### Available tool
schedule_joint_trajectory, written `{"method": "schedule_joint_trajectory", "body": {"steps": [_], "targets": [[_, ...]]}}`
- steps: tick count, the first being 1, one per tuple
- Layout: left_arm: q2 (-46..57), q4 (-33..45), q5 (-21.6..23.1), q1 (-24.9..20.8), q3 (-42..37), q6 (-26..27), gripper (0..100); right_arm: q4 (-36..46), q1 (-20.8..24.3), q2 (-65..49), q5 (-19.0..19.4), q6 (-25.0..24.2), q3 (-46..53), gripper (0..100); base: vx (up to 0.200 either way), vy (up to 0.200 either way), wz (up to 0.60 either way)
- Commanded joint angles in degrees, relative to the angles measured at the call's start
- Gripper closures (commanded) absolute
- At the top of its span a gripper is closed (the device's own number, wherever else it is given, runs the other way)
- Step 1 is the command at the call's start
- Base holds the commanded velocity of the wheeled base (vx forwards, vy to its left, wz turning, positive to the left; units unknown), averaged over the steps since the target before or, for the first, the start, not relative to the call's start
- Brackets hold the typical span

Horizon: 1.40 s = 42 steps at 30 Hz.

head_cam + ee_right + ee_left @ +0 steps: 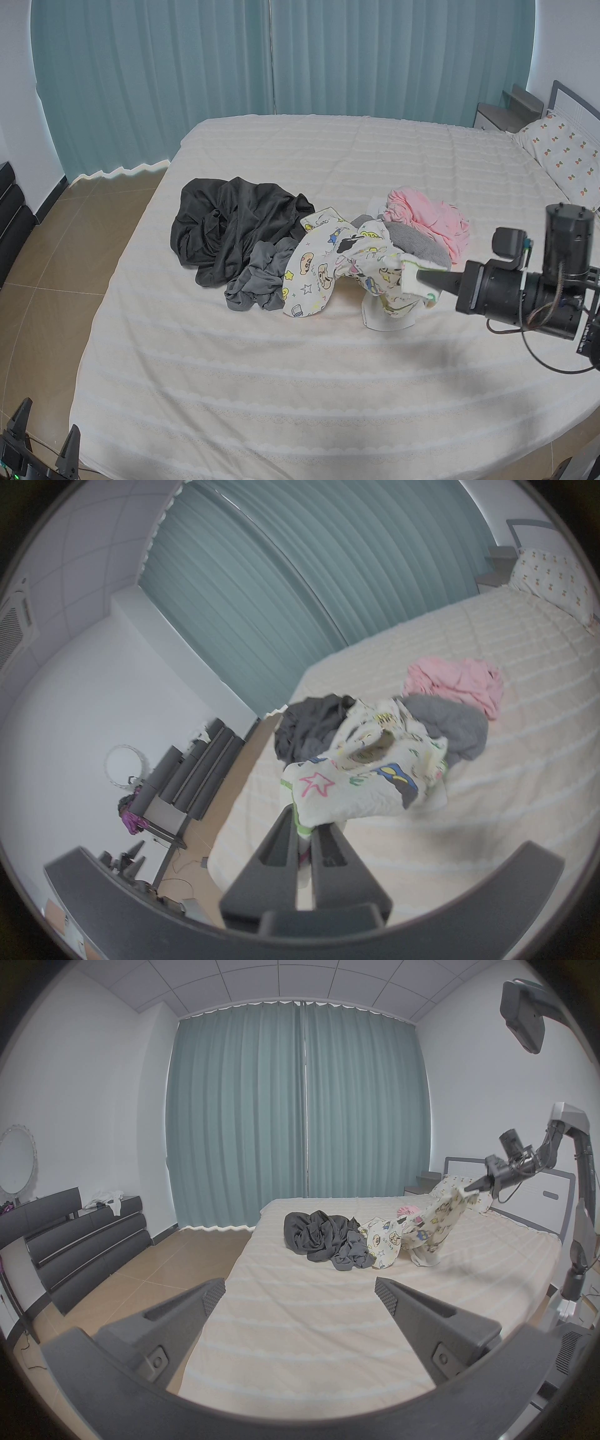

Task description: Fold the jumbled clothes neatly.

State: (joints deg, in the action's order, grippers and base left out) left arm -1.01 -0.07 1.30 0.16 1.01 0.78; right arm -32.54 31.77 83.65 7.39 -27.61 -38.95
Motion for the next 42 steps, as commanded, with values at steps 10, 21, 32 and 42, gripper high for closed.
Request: {"method": "schedule_joint_trajectory", "body": {"steps": [10,21,32,42], "targets": [[-24.4,-4.5,13.0,-8.9,25.8,-11.7,0,12.4,10.3,-11.3,0.5,0.3,-15.8,100,0.000,0.000,0.00],[-59.5,-14.0,23.5,-18.9,23.2,-1.0,0,12.3,12.5,-10.5,3.4,0.5,-19.4,100,0.000,0.000,0.00],[-81.2,-39.5,12.2,-39.0,23.2,-4.6,0,11.4,15.0,-11.6,3.7,0.5,-18.6,100,0.000,0.000,0.00],[-91.4,-59.4,-7.5,-51.5,24.2,-11.9,0,11.3,15.3,-11.4,3.8,0.5,-17.9,100,0.000,0.000,0.00]]}}
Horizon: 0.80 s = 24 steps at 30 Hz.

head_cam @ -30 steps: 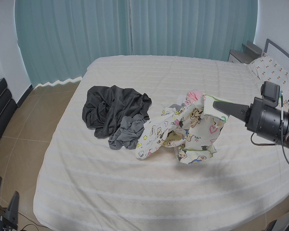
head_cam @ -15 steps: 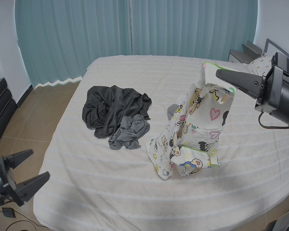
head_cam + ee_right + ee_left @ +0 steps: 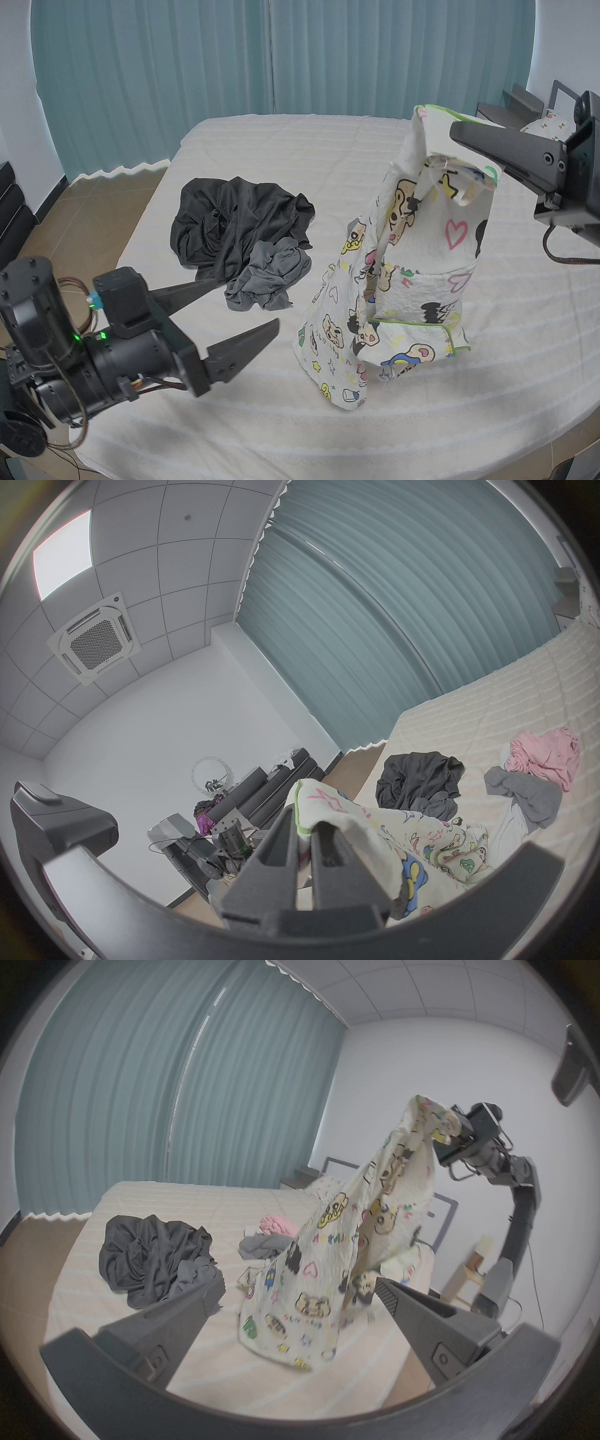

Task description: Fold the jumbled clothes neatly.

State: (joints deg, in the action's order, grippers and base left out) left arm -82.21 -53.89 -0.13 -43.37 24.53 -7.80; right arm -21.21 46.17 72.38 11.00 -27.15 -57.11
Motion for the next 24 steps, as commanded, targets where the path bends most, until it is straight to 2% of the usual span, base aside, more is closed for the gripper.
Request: {"method": "schedule_joint_trajectory", "body": {"steps": [1,7,11,16,21,24], "targets": [[-10.2,-5.7,-6.4,-8.3,0.7,-3.4,0,-0.1,0.9,-0.1,0.2,0.0,0.3,100,0.000,0.000,0.00],[-11.3,-5.7,-8.0,-8.7,3.2,-3.2,0,-0.1,0.8,0.0,1.2,-0.4,0.3,100,0.000,0.000,0.00],[-15.1,-5.8,-12.2,-8.6,8.2,-3.4,0,-0.1,0.8,-0.4,1.2,-0.1,0.3,100,0.000,0.000,0.00],[-16.9,-5.9,-12.4,-8.7,10.5,-3.4,0,-0.1,0.7,-0.4,1.2,-0.2,0.5,100,0.000,0.000,0.00],[-20.1,-6.0,-15.7,-8.4,14.1,-3.5,0,-0.1,0.7,-0.4,1.2,-0.1,0.5,100,0.000,0.000,0.00],[-21.1,-6.7,-16.1,-8.4,15.6,-3.4,0,-0.1,0.7,-0.5,1.2,-0.1,0.6,100,0.000,0.000,0.00]]}}
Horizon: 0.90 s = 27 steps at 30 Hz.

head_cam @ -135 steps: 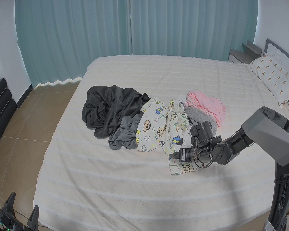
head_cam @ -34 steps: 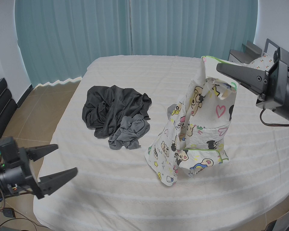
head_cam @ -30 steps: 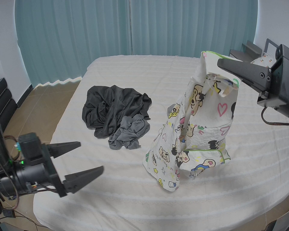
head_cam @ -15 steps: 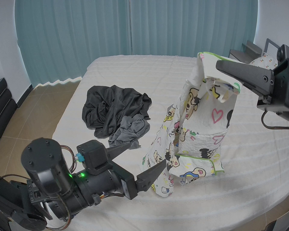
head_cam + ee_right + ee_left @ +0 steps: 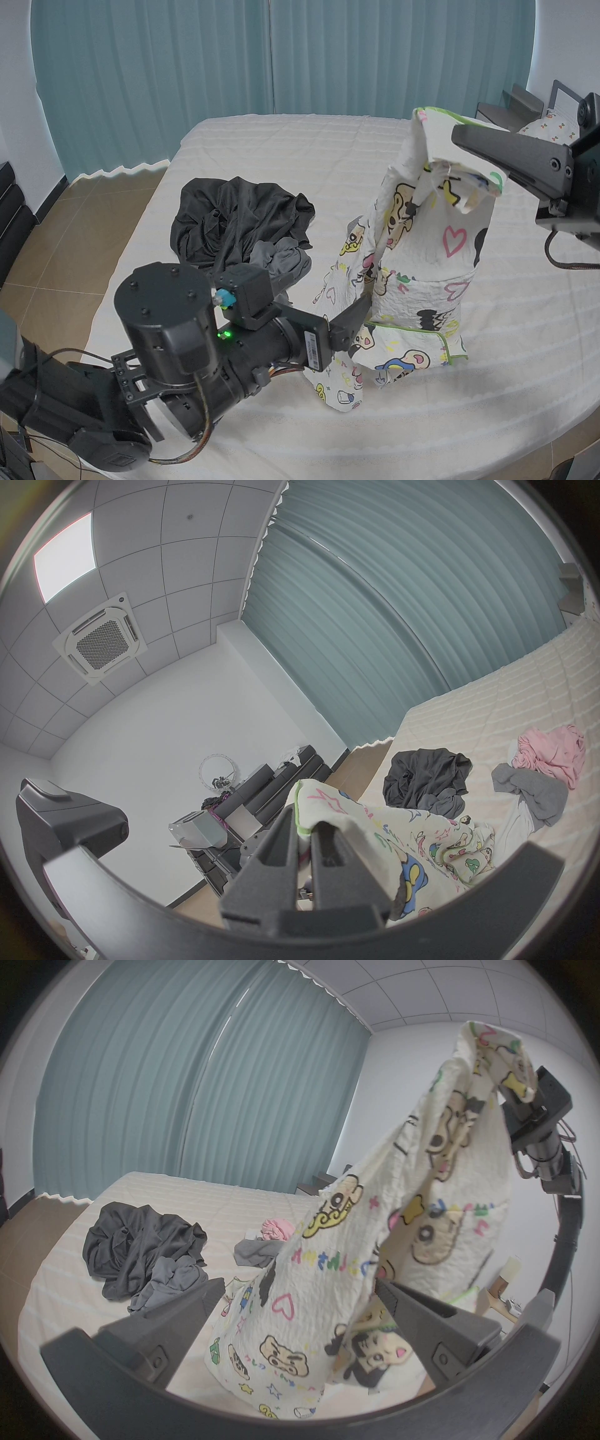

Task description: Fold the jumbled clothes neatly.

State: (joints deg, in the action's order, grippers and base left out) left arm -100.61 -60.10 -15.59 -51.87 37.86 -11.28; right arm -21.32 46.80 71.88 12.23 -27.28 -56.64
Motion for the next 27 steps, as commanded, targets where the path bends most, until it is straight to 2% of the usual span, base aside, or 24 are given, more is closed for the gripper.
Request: {"method": "schedule_joint_trajectory", "body": {"steps": [1,4,5,12,13,14,23,27], "targets": [[-3.9,-1.2,-1.1,0.4,2.9,0.3,0,0.0,0.0,-0.1,0.0,0.0,0.2,100,0.000,0.000,0.00],[-6.2,-2.4,-4.7,1.3,4.1,0.4,0,0.0,0.0,-0.2,0.0,0.0,0.2,100,0.000,0.000,0.00],[-8.1,-3.0,-8.2,1.7,4.8,0.3,0,0.0,0.0,-0.5,0.0,0.0,0.2,100,0.000,0.000,0.00],[-10.4,-2.0,-10.8,2.8,4.3,0.5,0,0.0,0.0,-1.6,0.0,0.1,0.2,100,0.000,0.000,0.00],[-10.9,0.5,-13.3,2.8,3.0,1.6,0,0.0,0.0,-1.9,0.0,0.1,0.3,100,0.000,0.000,0.00],[-10.8,1.6,-13.9,2.7,2.2,2.2,0,0.0,-0.1,-2.1,0.0,0.1,0.3,100,0.000,0.000,0.00],[-13.0,1.7,-13.3,1.9,-1.2,2.8,0,-0.1,-0.9,-3.3,0.0,0.4,-0.9,100,0.000,0.000,0.00],[-13.5,1.6,-11.5,1.7,-1.7,1.7,0,-0.2,-0.9,-3.3,0.0,0.4,-0.6,100,0.000,0.000,0.00]]}}
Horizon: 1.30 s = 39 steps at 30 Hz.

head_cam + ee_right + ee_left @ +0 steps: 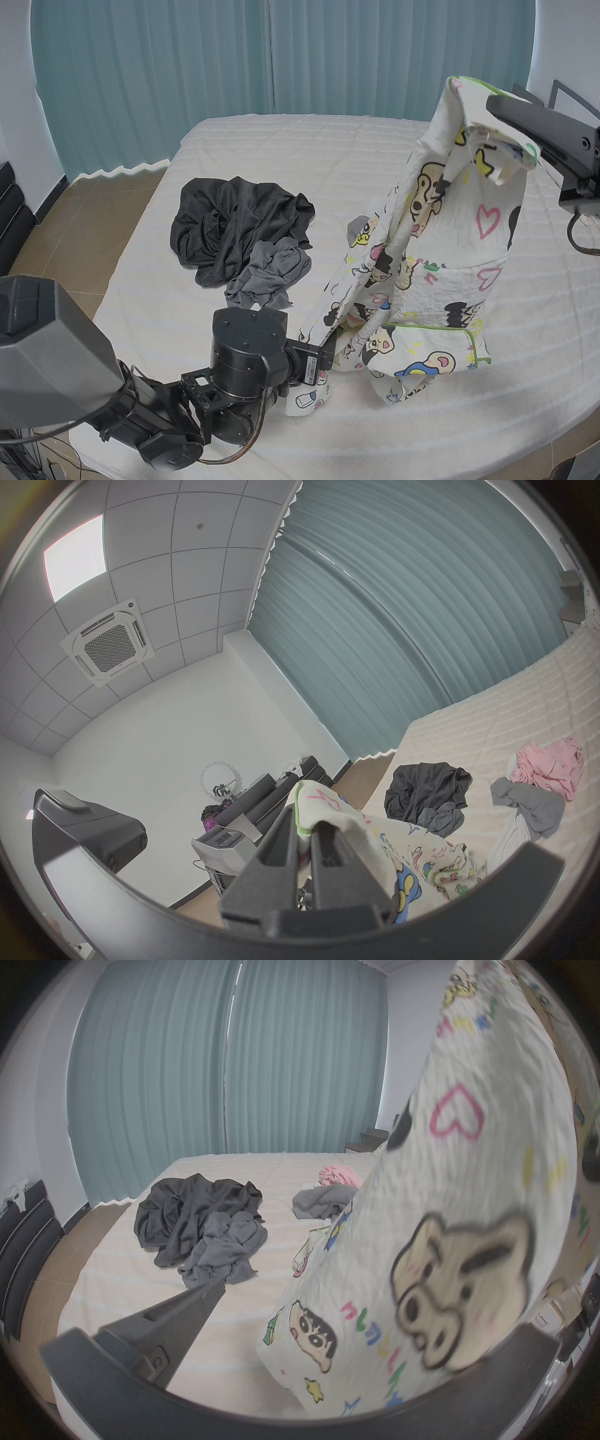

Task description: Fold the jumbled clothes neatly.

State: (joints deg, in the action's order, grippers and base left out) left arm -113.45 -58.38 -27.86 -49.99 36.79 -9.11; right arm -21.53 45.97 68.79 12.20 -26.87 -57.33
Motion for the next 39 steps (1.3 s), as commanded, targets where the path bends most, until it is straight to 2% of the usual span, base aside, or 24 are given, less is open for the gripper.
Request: {"method": "schedule_joint_trajectory", "body": {"steps": [1,11,17,22,23,28,31,35,38,39], "targets": [[-0.6,-0.2,1.8,-0.3,-1.3,-2.4,0,-0.1,0.0,-0.2,0.1,0.0,0.3,100,0.000,0.000,0.00],[-1.2,-0.2,2.2,-1.2,-4.1,-3.5,0,-0.2,-0.1,-0.2,0.1,0.0,0.4,100,0.000,0.000,0.00],[-1.3,-0.2,6.1,-3.4,-6.6,-5.1,0,-0.2,-0.1,-0.2,0.1,0.0,0.4,100,0.000,0.000,0.00],[-2.7,-1.3,6.2,-3.3,-6.7,-5.2,0,-0.1,-0.2,-0.4,0.1,0.0,0.7,100,0.000,0.000,0.00],[-2.8,-3.2,6.4,-3.4,-7.6,-5.3,100,-0.1,-0.3,-0.4,0.1,-0.1,0.8,100,0.000,0.000,0.00],[-2.3,-6.8,6.7,-3.4,-10.1,-5.3,100,-0.1,-1.3,-0.7,0.2,0.0,1.3,100,0.000,0.000,0.00],[-0.6,-7.2,6.7,-3.4,-13.8,-5.4,100,0.3,-3.5,-1.8,0.5,-0.1,2.0,100,0.000,0.000,0.00],[4.5,-8.5,6.7,-2.7,-17.4,-5.5,100,0.4,-8.3,-3.0,2.4,-0.6,3.6,100,0.000,0.000,0.00],[12.2,-8.7,6.7,-0.5,-19.8,-5.4,100,0.4,-14.1,-3.8,4.6,-0.6,6.6,100,0.000,0.000,0.00],[12.5,-8.7,6.7,-0.3,-19.9,-5.4,100,0.4,-14.3,-3.9,4.7,-0.6,6.7,100,0.000,0.000,0.00]]}}
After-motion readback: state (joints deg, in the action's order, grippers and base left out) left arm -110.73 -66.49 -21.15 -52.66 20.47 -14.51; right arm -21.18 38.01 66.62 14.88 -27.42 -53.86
